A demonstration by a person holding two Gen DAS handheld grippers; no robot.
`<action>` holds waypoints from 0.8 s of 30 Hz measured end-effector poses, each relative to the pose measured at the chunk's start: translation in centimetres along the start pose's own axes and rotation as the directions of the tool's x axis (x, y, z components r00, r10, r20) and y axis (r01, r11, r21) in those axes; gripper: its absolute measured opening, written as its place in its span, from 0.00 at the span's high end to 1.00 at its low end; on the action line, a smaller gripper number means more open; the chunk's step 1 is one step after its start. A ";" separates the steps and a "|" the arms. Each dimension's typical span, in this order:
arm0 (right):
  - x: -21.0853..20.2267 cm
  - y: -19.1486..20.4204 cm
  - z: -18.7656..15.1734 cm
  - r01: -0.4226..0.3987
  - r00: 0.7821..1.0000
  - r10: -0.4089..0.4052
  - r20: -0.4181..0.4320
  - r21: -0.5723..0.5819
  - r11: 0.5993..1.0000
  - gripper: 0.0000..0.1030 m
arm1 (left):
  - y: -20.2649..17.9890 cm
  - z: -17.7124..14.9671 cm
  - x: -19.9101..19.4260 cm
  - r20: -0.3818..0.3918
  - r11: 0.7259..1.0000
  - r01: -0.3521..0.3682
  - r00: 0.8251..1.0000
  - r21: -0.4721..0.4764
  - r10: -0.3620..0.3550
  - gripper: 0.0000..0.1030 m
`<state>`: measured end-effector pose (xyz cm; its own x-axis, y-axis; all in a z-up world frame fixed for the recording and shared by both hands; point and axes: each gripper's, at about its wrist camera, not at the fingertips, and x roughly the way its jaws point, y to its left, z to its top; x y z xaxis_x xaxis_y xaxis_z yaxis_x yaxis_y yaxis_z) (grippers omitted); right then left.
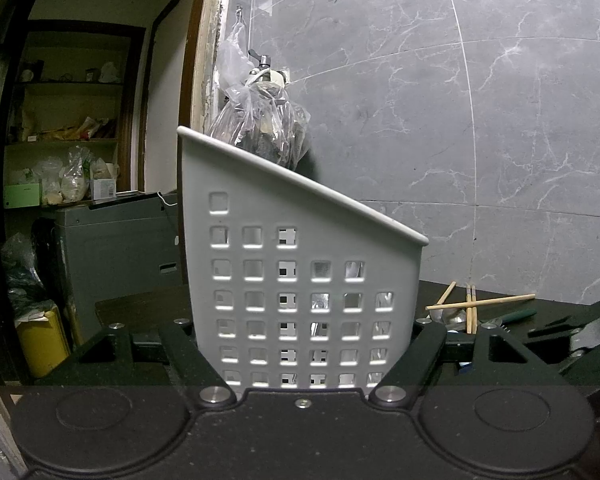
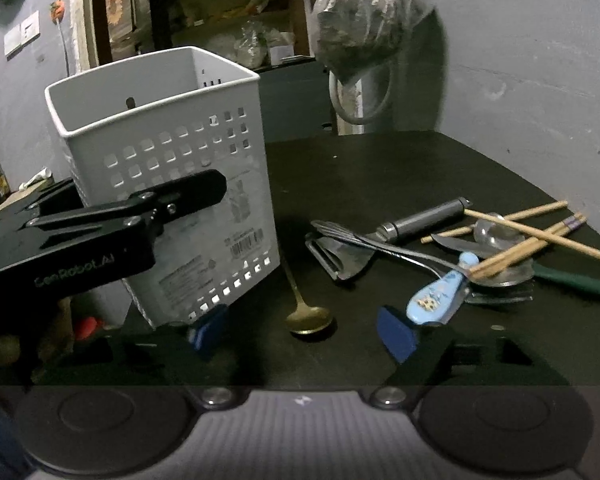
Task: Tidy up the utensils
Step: 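Bring the right gripper back down over the gold spoon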
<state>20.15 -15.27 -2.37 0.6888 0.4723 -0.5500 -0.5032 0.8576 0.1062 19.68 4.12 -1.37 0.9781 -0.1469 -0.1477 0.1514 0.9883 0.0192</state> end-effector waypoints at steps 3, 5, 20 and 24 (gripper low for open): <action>0.6 0.1 0.3 0.005 1.000 -0.005 -0.010 -0.021 1.000 0.32 | 0.0 0.0 0.0 0.000 1.000 0.000 1.000 0.001 0.000 0.26; 1.1 0.1 0.5 0.002 1.000 -0.003 -0.025 -0.031 1.000 0.44 | 0.0 0.0 0.0 0.000 1.000 -0.001 1.000 0.000 0.001 0.26; -1.3 -1.4 -0.9 0.029 0.997 -0.041 -0.071 -0.162 0.986 0.69 | 0.1 0.0 0.1 0.000 1.000 0.000 1.000 0.001 0.000 0.26; -3.5 -2.6 -2.0 0.016 0.996 -0.037 -0.085 -0.233 0.972 0.68 | 0.1 0.0 0.0 0.000 1.000 0.000 1.000 -0.001 0.000 0.26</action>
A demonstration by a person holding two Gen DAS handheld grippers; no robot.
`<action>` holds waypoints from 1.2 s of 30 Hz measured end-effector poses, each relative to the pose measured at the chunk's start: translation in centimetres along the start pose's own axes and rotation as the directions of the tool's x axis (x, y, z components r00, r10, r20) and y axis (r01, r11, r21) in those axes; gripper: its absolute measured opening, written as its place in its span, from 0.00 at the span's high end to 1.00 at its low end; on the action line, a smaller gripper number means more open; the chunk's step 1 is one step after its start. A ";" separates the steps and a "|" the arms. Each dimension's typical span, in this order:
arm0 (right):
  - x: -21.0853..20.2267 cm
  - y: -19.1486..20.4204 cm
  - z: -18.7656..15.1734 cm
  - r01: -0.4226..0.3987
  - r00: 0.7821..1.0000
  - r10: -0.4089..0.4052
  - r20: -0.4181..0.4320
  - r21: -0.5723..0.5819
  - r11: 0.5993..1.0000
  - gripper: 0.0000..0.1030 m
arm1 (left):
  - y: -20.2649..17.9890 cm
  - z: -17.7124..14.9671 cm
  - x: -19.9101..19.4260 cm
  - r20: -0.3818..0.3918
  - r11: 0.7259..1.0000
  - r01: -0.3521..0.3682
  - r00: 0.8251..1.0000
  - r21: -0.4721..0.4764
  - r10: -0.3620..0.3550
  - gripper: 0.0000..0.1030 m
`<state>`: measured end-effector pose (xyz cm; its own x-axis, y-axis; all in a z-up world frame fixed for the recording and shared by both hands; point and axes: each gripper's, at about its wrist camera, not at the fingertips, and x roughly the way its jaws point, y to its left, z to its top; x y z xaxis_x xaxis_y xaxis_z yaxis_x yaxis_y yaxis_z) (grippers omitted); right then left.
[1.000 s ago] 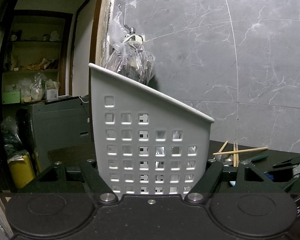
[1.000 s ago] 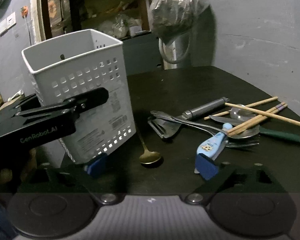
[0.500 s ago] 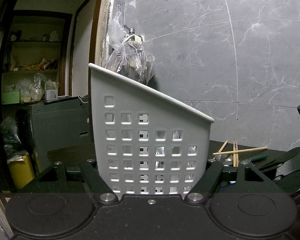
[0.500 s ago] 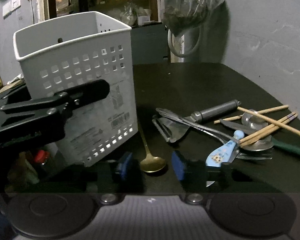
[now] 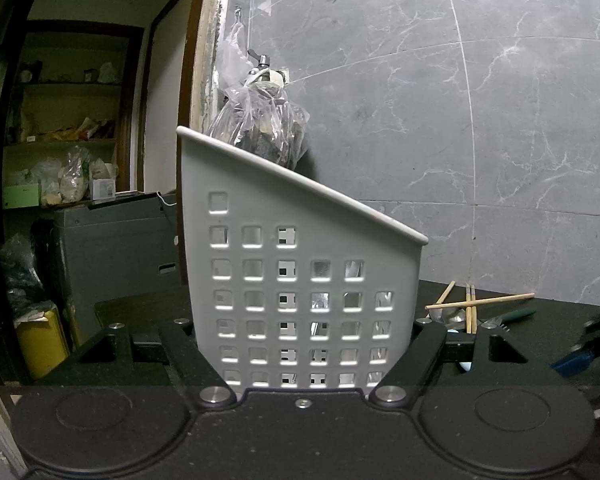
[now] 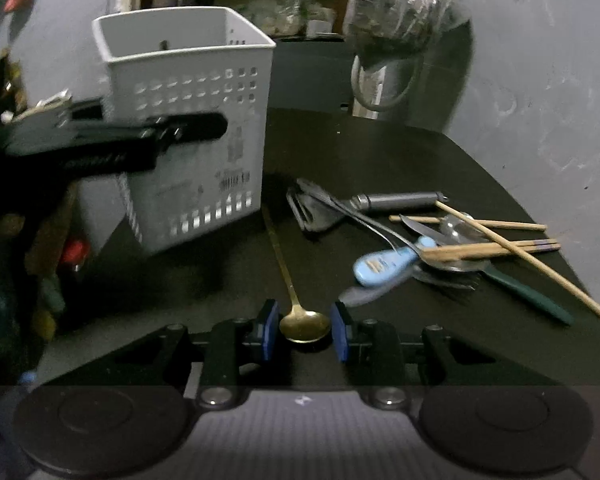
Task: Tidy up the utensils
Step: 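Bring the right gripper back down over the gold spoon, then close the right gripper on the gold spoon's handle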
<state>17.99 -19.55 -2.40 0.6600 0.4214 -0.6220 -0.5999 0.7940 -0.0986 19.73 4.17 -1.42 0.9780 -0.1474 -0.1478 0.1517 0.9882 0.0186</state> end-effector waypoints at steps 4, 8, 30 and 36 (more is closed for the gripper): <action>-1.9 -0.5 -1.4 0.081 0.997 -0.082 -0.005 -0.071 0.994 0.61 | 0.0 0.0 0.0 0.000 1.000 0.001 1.000 0.001 -0.001 0.26; -2.6 -1.6 -2.3 0.170 0.985 -0.170 -0.006 -0.041 0.985 0.48 | 0.0 0.0 0.0 -0.001 1.000 0.001 1.000 0.001 -0.001 0.26; -0.3 -4.1 -0.9 0.258 0.962 -0.272 0.006 0.299 0.919 0.30 | 0.0 -0.1 0.0 -0.001 1.000 0.002 1.000 0.006 -0.002 0.26; 1.6 -2.2 0.6 0.305 0.952 -0.306 -0.014 0.154 0.940 0.28 | 0.0 -0.1 0.0 -0.002 1.000 0.003 1.000 0.005 -0.003 0.26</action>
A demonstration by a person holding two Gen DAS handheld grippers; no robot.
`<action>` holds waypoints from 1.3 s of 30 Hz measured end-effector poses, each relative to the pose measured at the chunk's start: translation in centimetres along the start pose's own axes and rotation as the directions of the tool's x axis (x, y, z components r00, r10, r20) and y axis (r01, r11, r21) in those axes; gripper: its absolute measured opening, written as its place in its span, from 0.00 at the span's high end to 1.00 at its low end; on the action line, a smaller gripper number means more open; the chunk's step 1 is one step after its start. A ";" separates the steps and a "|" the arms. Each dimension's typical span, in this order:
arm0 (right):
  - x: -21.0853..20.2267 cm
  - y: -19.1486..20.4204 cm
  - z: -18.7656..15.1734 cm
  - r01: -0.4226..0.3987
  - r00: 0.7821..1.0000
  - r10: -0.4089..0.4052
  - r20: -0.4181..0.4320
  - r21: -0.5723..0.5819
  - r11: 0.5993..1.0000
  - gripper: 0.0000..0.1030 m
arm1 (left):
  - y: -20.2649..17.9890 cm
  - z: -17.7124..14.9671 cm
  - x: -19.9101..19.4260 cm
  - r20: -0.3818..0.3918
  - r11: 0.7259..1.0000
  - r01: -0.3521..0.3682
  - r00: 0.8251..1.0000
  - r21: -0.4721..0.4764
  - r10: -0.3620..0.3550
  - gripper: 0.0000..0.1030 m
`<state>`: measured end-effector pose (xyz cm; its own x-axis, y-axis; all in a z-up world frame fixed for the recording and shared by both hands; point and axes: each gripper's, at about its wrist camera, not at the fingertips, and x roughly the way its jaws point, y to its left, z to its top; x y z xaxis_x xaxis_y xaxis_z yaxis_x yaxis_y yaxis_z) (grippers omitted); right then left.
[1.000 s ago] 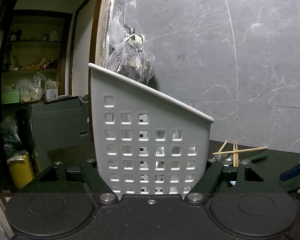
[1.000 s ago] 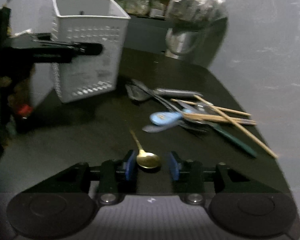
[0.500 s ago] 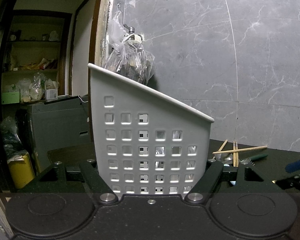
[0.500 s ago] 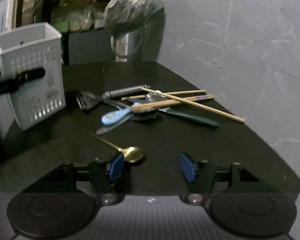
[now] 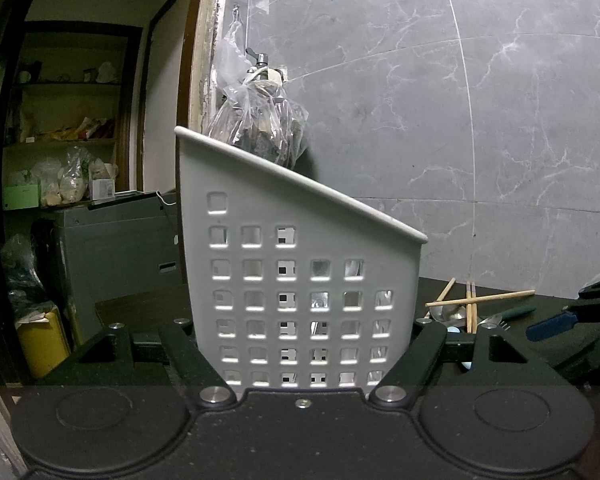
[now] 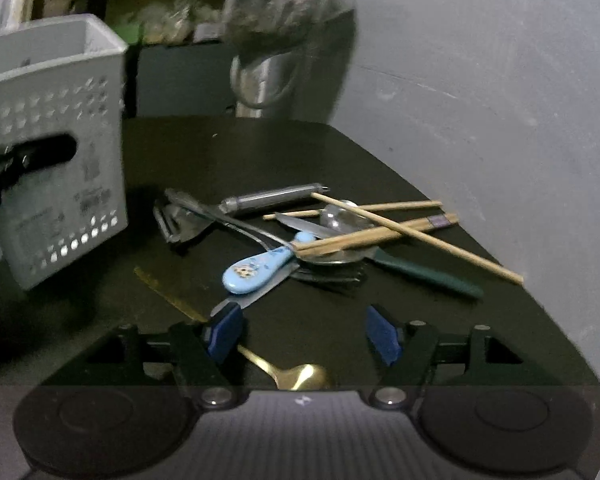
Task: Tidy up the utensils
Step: 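Close the right gripper on the gold spoon's handle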
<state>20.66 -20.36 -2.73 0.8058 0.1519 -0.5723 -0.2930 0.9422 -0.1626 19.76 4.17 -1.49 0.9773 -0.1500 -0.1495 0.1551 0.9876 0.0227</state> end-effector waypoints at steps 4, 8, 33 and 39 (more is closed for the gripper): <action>-0.7 1.1 -0.4 -0.045 0.999 0.047 0.019 -0.092 0.995 0.28 | -0.1 0.0 0.0 0.001 1.000 -0.001 1.000 0.000 0.001 0.26; -2.2 1.9 -1.4 -0.093 0.994 0.103 0.043 -0.193 0.977 0.28 | 0.0 0.0 0.0 0.001 1.000 0.000 1.000 0.000 0.000 0.26; -7.0 -1.2 -4.4 -0.123 0.991 0.121 -0.051 -0.053 0.991 0.45 | -0.1 0.0 0.1 0.001 1.000 0.001 1.000 -0.001 -0.001 0.26; -2.9 -2.7 -2.3 -0.075 0.997 0.075 -0.010 -0.043 0.996 0.46 | 0.0 0.0 0.1 0.001 1.000 0.002 1.000 0.000 -0.002 0.26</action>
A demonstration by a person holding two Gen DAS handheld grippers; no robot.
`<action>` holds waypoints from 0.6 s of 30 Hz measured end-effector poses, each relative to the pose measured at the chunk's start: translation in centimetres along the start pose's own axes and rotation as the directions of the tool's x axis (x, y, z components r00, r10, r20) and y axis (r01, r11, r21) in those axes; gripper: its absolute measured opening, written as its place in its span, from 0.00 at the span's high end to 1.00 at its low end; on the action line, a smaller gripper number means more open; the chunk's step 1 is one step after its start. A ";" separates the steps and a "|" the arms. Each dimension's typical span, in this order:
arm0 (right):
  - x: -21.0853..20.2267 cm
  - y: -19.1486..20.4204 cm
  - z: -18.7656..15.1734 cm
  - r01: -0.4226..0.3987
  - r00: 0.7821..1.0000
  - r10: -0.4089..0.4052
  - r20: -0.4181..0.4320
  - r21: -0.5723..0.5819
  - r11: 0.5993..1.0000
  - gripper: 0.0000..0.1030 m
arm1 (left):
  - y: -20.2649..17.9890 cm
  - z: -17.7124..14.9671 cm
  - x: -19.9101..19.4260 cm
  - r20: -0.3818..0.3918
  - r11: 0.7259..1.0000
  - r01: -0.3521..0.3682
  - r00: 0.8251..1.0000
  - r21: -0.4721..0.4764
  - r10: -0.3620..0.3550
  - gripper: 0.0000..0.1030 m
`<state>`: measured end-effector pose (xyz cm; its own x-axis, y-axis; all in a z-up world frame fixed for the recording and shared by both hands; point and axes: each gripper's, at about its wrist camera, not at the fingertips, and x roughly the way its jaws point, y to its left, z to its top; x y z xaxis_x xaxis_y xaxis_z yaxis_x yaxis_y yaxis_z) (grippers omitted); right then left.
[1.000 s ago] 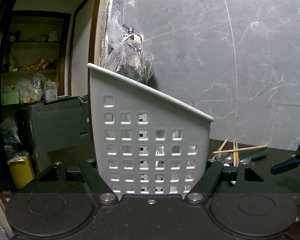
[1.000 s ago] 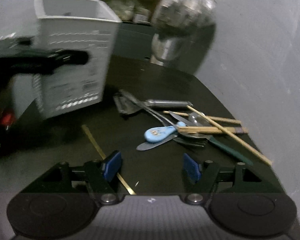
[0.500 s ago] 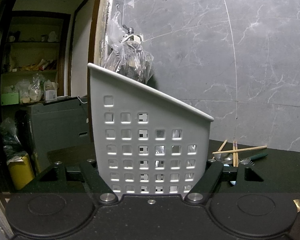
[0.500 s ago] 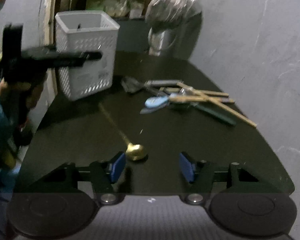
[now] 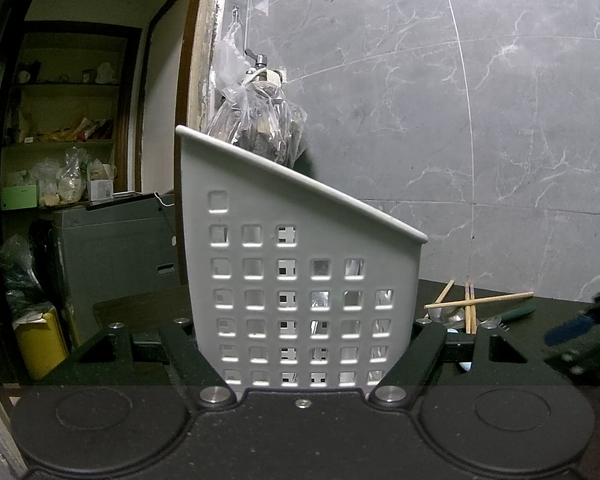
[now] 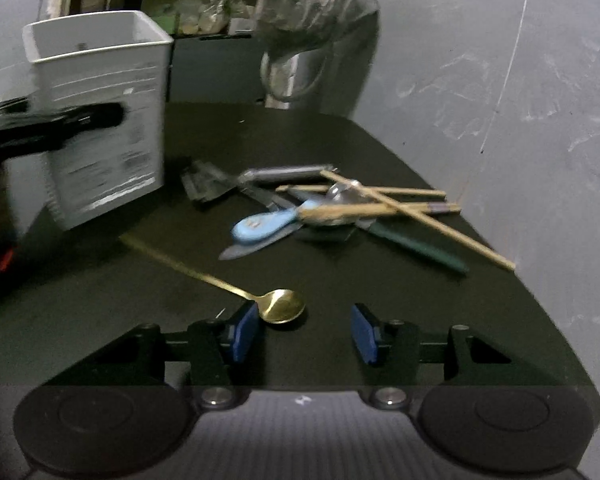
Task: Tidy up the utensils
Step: 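Close the right gripper on the gold spoon's handle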
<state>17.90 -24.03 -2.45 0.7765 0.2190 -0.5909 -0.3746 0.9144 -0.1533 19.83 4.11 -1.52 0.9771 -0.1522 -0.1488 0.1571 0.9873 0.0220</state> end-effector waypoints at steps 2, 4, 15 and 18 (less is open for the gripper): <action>1.3 -0.7 0.7 0.007 1.000 -0.007 0.005 0.013 1.000 0.46 | 0.0 0.0 0.0 -0.001 1.000 0.000 1.000 0.000 0.000 0.26; 2.4 -1.4 1.3 0.006 1.000 -0.006 0.008 0.035 0.999 0.47 | 0.0 0.0 0.0 0.000 1.000 0.000 1.000 0.000 0.000 0.26; 3.8 -5.9 1.4 -0.224 0.974 0.219 0.049 0.257 0.940 0.47 | 0.0 0.0 0.0 -0.001 1.000 0.000 1.000 0.001 0.000 0.26; 4.3 -5.6 1.8 -0.244 0.970 0.239 0.047 0.228 0.943 0.47 | 0.0 0.0 0.0 0.000 1.000 0.000 1.000 0.001 0.000 0.26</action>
<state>24.26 -27.58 -2.66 0.6873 0.4471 -0.5724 -0.4268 0.8863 0.1799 19.80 4.12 -1.53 0.9771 -0.1523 -0.1486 0.1574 0.9873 0.0229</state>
